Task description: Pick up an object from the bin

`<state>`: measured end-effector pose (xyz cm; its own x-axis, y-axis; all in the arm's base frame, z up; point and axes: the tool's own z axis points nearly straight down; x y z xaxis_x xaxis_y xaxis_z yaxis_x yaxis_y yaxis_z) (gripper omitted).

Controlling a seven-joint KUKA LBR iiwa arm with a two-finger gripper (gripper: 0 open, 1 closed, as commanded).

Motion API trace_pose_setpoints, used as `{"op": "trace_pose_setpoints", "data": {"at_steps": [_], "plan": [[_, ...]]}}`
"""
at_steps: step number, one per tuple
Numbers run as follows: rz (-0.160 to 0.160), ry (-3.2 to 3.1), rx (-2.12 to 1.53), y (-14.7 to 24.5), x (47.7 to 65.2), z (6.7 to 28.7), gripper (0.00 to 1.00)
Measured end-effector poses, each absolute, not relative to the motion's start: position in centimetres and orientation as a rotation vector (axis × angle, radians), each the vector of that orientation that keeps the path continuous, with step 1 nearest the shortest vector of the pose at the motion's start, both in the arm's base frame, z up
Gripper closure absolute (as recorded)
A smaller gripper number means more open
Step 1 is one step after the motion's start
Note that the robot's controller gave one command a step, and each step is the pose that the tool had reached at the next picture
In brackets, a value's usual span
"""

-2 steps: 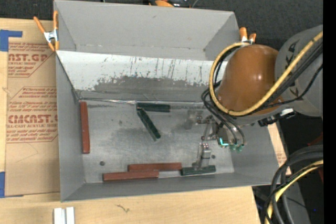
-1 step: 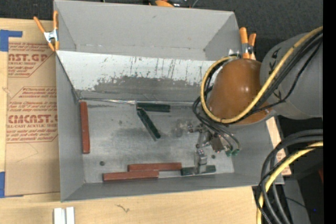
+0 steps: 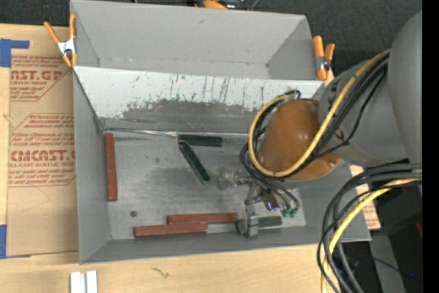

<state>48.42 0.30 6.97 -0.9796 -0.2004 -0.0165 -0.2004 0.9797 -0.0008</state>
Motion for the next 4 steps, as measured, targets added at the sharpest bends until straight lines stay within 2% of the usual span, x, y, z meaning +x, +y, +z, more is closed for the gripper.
{"op": "trace_pose_setpoints", "data": {"at_steps": [1,2,3,4], "plan": [[0.002,3.123,-0.318,0.3,48.1,7.1,1.00],[0.001,3.111,-0.315,0.3,48.4,7.1,0.00],[-0.006,3.128,-0.253,-13.6,51.8,7.0,0.00],[-0.002,3.099,-0.463,-9.7,49.2,7.1,0.00]]}}
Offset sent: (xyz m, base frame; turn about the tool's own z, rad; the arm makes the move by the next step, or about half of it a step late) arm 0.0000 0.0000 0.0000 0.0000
